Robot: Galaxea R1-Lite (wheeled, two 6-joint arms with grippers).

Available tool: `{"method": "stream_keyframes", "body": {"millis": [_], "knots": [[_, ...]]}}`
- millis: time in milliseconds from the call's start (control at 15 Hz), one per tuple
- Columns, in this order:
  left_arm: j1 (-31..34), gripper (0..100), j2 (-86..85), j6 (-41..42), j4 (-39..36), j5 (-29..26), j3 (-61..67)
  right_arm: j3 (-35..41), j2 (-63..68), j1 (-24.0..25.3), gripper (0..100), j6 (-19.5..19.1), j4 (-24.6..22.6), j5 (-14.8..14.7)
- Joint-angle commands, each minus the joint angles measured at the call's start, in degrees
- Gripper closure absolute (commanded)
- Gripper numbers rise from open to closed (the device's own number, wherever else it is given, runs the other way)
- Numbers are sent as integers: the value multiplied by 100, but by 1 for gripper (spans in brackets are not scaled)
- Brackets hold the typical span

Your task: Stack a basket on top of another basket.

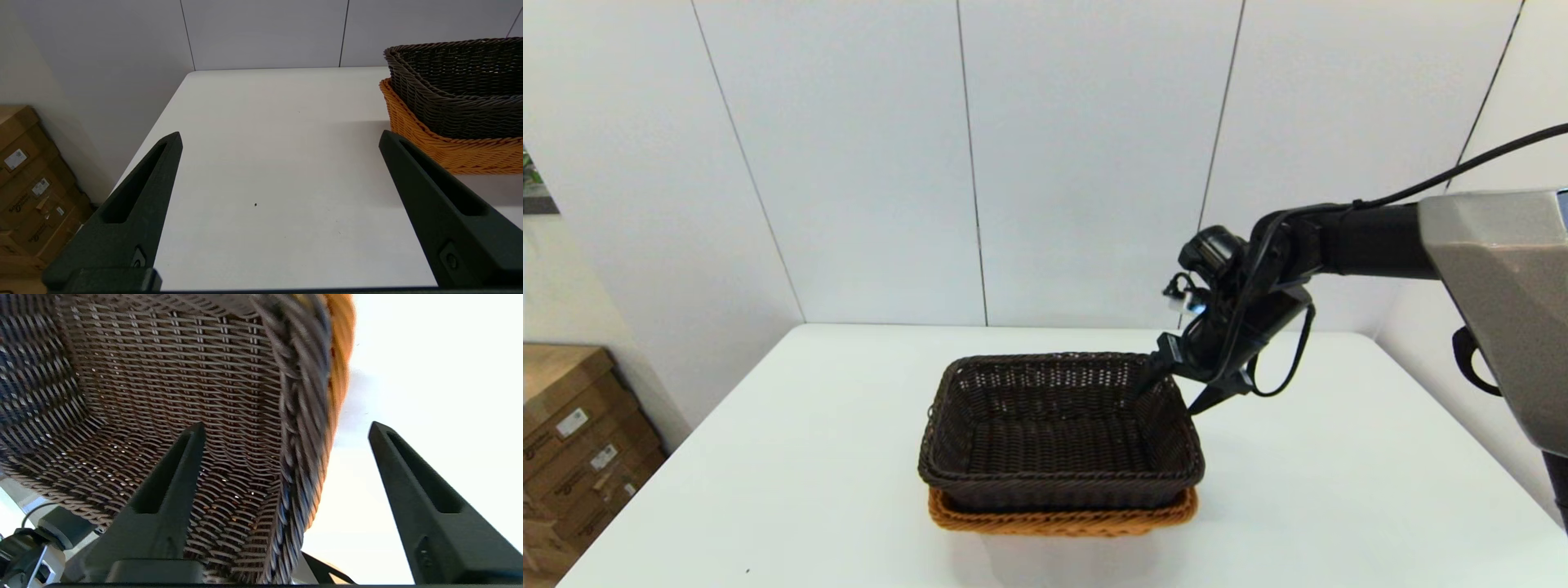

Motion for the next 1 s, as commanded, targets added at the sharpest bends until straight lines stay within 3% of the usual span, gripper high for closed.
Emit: {"method": "stream_keyframes", "body": {"millis": [67, 333, 467, 600, 800, 1000], "knots": [[2, 0, -4, -1, 0, 4, 9, -3, -511, -322, 0, -29, 20, 8], [2, 0, -4, -1, 0, 4, 9, 304, -1513, -779, 0, -100, 29, -10], [2, 0, -4, -1, 0, 4, 9, 788, -2216, -849, 0, -109, 20, -212], [2, 0, -4, -1, 0, 4, 9, 1350, -3113, -858, 0, -117, 11, -607], [2, 0, -4, -1, 0, 4, 9, 1895, -4431, -1007, 0, -232, 2, -669], [2, 0, -4, -1, 0, 4, 9, 2748, -5811, -1482, 0, -302, -7, -669]]}}
